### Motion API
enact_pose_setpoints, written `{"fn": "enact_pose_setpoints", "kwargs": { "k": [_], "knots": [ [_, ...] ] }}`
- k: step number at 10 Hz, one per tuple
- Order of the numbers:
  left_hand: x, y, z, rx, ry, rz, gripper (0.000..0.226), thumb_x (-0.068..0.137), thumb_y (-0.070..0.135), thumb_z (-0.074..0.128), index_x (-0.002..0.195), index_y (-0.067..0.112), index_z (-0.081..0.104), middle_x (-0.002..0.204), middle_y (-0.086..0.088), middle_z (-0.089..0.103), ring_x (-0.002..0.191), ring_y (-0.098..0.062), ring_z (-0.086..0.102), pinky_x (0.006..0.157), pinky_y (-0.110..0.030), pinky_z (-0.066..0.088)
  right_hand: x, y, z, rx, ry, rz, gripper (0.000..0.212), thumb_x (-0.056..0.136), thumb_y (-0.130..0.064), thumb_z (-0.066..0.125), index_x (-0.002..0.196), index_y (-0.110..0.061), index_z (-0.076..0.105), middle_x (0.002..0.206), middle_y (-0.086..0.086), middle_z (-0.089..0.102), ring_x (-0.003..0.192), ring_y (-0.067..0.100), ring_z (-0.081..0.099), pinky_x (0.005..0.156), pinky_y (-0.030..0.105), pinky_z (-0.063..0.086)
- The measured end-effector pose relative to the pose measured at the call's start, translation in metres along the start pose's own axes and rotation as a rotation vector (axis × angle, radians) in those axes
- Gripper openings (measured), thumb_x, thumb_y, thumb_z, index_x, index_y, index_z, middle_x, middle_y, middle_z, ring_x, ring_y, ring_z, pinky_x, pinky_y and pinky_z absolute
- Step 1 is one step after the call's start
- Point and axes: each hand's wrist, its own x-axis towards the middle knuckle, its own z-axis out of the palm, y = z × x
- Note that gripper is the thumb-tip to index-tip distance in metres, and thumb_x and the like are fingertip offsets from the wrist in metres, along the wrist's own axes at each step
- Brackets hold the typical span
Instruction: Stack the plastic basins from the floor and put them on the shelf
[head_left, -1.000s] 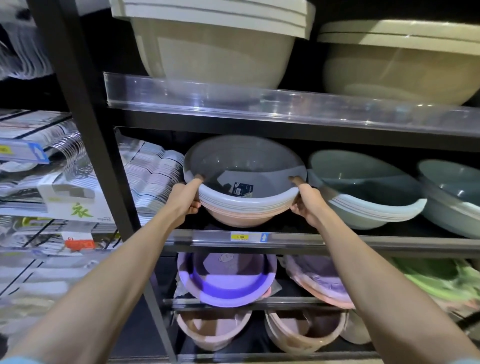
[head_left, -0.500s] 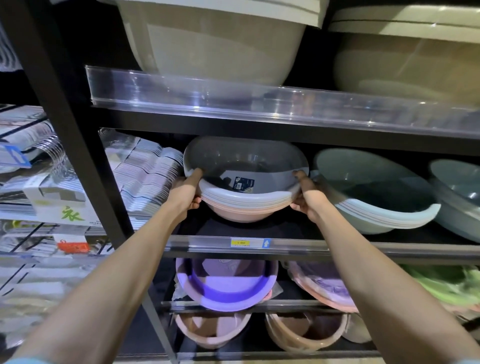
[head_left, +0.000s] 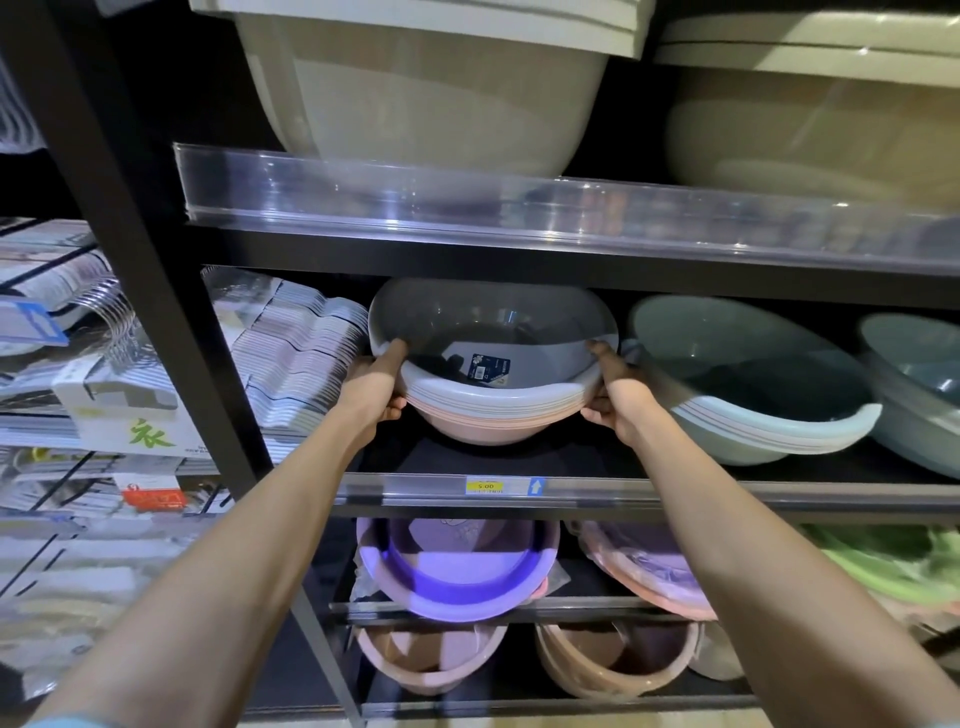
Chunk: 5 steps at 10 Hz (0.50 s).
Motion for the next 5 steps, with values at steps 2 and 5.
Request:
{"fn": "enact_pose_setpoints", "kwargs": {
  "k": [2, 5],
  "knots": [
    [-0.004, 0.003, -0.003, 0.046, -0.02, -0.011, 0.059, 0.082, 0.061, 0.068, 0.111, 0.011, 0.059, 0.063, -0.004, 0.06, 0.04, -0.012, 0.055, 0.045, -0.026, 0.05, -0.02, 0.005, -0.006, 0.02, -0.044, 0.003, 0.068, 0.089, -0.066, 0.061, 0.136, -0.017, 0.055, 0.097, 0.01, 0.067, 0.068, 0.02, 0.065, 0.053, 0.031, 0.054],
    [-0.028, 0.005, -0.014, 0.21, -0.029, 0.098, 0.06, 0.086, 0.058, 0.065, 0.123, 0.011, 0.06, 0.073, -0.011, 0.07, 0.045, -0.018, 0.056, 0.046, -0.028, 0.046, -0.058, 0.005, -0.021, -0.077, -0.047, -0.05, 0.044, 0.095, -0.05, 0.058, 0.118, -0.013, 0.064, 0.109, 0.015, 0.075, 0.068, 0.02, 0.071, 0.05, 0.026, 0.056]
  ]
}}
